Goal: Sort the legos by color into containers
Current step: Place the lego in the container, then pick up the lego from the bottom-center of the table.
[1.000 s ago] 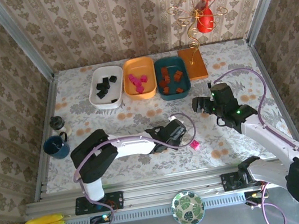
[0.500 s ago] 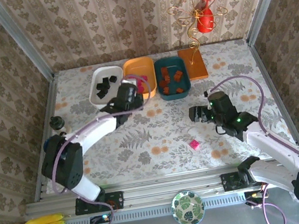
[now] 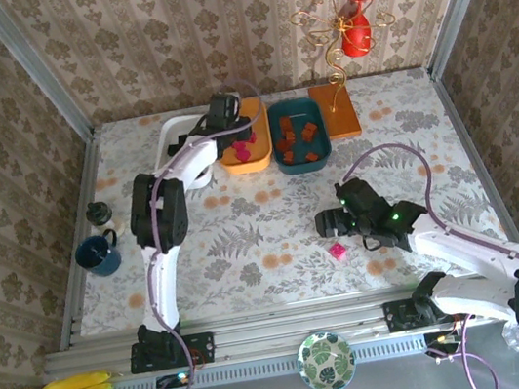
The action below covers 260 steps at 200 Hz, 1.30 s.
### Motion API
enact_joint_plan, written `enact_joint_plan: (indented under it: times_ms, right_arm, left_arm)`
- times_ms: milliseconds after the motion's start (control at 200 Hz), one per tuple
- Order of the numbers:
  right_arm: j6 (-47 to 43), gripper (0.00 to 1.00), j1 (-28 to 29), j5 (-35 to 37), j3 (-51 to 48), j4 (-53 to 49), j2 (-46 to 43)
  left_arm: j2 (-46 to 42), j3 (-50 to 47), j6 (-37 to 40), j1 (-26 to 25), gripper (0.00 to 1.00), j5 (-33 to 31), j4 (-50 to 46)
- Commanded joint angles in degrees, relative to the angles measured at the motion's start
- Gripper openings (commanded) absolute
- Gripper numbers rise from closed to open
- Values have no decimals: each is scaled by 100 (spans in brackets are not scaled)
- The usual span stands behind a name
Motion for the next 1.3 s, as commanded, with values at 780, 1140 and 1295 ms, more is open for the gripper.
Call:
enact_joint_plan:
  times_ms: [780,1140,1295]
  right_arm:
    - [166,66,1217,386,574,-625,2449]
    - [193,33,1511,493,889,-430,2353]
    - [22,31,1285,516,1238,284,2156]
  left_arm:
    - [-4866,-5334,-469,-264,81,1078,1562]
    - [-6089,-6554,-647,-262,81,701,1612]
    - [-6928,-7260,-814,-251,82,401,1599]
